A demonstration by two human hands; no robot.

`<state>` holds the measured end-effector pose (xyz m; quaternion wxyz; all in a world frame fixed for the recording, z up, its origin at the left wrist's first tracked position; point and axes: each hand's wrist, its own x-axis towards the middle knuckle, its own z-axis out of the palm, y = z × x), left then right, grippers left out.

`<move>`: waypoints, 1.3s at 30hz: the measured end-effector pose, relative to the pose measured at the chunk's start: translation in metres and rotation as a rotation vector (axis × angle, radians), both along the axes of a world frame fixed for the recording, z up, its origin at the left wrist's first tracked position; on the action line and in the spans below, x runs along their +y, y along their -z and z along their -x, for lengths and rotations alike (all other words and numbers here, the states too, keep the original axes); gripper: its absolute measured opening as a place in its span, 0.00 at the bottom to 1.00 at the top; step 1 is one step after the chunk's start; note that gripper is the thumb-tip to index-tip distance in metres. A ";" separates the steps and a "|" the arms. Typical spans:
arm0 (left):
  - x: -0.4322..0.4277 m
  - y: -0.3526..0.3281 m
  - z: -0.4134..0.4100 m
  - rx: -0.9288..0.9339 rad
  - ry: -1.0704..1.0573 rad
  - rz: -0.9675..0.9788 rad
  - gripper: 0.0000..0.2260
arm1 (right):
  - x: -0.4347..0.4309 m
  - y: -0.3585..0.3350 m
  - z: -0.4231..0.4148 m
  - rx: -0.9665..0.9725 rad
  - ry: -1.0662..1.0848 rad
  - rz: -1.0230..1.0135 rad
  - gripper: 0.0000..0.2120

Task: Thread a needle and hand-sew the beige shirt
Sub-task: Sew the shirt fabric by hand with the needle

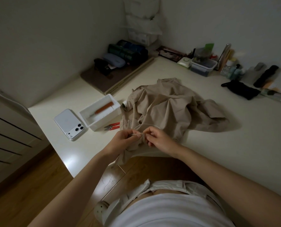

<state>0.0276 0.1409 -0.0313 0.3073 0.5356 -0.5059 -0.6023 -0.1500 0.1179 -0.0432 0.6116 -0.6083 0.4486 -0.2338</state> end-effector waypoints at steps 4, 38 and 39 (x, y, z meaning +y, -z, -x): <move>-0.002 -0.004 0.000 0.020 -0.006 0.010 0.14 | -0.006 0.003 0.000 0.082 0.055 0.082 0.06; -0.010 0.001 0.002 -0.162 -0.105 0.085 0.15 | -0.007 -0.027 -0.022 -0.114 0.232 0.377 0.02; -0.010 0.005 0.001 -0.216 -0.110 0.102 0.11 | -0.008 -0.030 -0.021 -0.128 0.239 0.363 0.03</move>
